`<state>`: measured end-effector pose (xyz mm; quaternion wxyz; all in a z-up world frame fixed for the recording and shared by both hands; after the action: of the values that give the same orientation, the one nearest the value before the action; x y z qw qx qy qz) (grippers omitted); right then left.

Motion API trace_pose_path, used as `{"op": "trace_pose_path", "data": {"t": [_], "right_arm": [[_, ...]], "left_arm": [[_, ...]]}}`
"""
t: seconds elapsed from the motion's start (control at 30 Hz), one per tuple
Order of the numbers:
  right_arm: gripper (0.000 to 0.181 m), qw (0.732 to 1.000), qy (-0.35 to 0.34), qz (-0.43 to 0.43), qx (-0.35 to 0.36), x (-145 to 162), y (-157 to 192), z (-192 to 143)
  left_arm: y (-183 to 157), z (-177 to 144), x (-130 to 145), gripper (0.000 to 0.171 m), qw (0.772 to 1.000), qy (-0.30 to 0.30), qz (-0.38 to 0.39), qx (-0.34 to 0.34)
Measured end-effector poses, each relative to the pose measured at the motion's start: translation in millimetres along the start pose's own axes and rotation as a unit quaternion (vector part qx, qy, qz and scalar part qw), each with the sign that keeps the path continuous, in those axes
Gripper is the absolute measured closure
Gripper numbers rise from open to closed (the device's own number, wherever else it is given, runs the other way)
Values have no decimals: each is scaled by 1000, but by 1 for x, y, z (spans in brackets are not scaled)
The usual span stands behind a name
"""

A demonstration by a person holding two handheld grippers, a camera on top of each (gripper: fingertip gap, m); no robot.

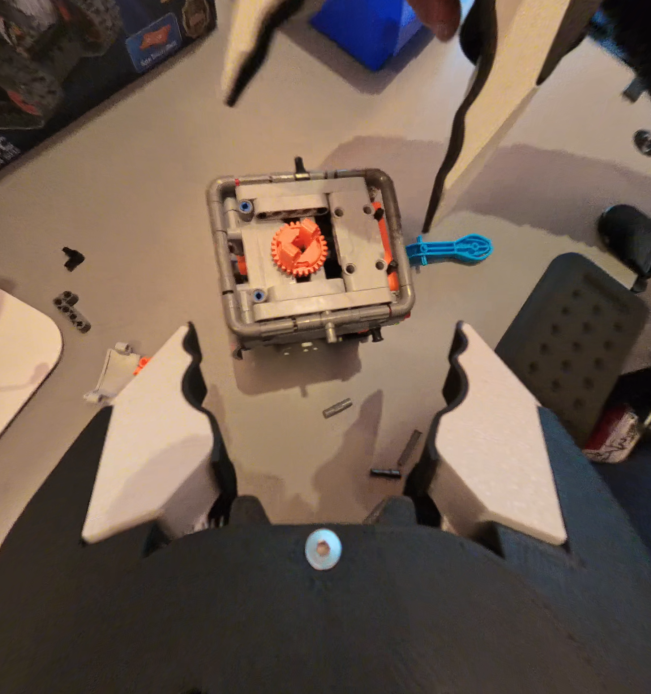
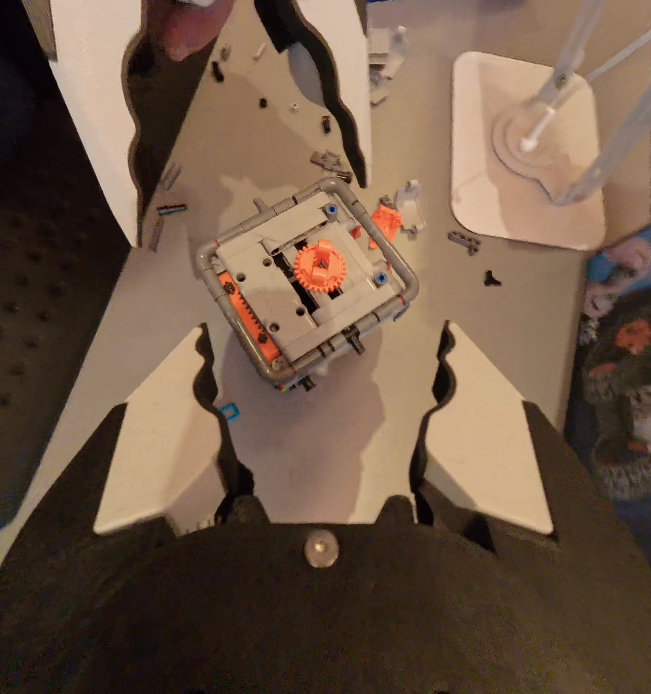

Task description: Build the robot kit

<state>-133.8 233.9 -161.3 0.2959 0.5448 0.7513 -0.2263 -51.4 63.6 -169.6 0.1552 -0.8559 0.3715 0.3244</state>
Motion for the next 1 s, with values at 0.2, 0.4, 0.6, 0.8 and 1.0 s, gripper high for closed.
{"op": "trace_pose_path", "data": {"t": [0.2,0.4,0.6,0.8,1.0], "right_arm": [[52,995,37,-67,-68,-6,-17,23],[65,987,56,-87,-120,-2,-25,30],[66,987,66,-94,-113,-3,-23,31],[69,987,79,-92,-105,-4,-22,30],[70,989,88,-74,-96,-6,-20,30]], "left_arm": [[-12,27,1,40,999,26,-18,-20],[-7,30,-2,57,999,25,-10,-35],[-3,33,-3,57,999,27,10,-13],[-2,34,-4,58,999,31,17,-9],[3,33,-5,58,999,37,34,8]]}}
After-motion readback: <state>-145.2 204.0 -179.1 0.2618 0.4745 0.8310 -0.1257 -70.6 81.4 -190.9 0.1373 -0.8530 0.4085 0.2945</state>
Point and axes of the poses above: each gripper's, where its closed fingertips meet, z out along the fingers, x out of its underside, y = z × x across the jaws, the point moved 10 cm from there along -z, back along the fingers, and after that the axes turned 7 degrees about -x, right-handed, at the moved point
